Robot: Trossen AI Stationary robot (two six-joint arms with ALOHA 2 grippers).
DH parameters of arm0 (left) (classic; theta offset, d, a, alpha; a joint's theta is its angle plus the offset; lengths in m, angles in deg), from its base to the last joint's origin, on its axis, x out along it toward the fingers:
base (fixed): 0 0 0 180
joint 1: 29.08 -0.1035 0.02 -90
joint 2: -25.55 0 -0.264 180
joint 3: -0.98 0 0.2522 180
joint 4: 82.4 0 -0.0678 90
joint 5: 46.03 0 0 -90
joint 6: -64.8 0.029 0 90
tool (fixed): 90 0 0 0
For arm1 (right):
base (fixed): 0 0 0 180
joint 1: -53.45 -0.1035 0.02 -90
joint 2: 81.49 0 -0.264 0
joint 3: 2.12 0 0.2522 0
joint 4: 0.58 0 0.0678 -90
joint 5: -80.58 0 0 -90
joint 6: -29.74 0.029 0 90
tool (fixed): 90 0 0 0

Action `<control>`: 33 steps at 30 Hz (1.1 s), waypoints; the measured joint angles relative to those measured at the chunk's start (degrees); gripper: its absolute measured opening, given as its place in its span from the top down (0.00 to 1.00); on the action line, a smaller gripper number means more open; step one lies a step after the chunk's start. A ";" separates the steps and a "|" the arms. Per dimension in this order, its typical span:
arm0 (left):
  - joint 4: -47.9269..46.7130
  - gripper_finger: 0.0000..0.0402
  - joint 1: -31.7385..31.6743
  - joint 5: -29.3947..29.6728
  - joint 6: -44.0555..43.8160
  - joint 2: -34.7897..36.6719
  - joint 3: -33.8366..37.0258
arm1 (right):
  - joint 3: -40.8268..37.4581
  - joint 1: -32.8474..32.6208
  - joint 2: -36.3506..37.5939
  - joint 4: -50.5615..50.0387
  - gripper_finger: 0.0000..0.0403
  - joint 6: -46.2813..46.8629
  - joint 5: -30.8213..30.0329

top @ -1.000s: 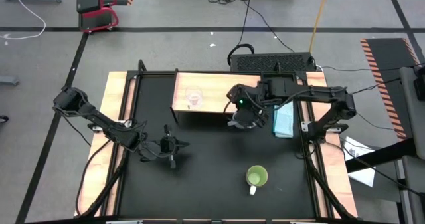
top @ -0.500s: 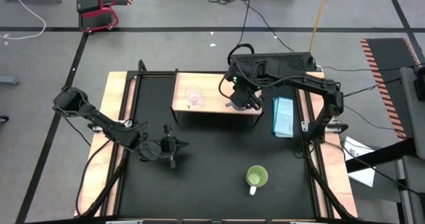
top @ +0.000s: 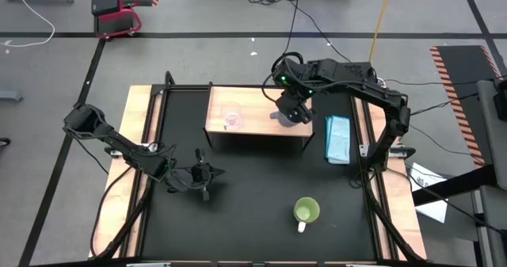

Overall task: Stack small to large cups/mugs on shelf
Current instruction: Put the gray mug on the shelf

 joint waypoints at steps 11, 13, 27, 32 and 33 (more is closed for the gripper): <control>-0.37 0.98 0.00 0.00 0.50 0.00 0.00 | -0.02 1.04 0.00 -3.50 1.00 8.51 1.67; -0.37 0.98 0.00 0.00 0.53 0.00 0.00 | -0.02 1.02 0.00 -3.71 1.00 9.78 1.82; -0.37 0.98 0.00 0.00 0.53 0.00 0.00 | -5.39 1.10 0.09 -2.11 1.00 11.93 1.36; -0.35 0.98 0.00 0.00 0.48 0.00 0.00 | -5.53 1.78 0.09 -1.49 1.00 11.81 1.47; -0.34 0.98 0.00 -0.01 0.45 0.00 0.00 | -5.53 1.83 0.09 -0.93 1.00 11.66 1.37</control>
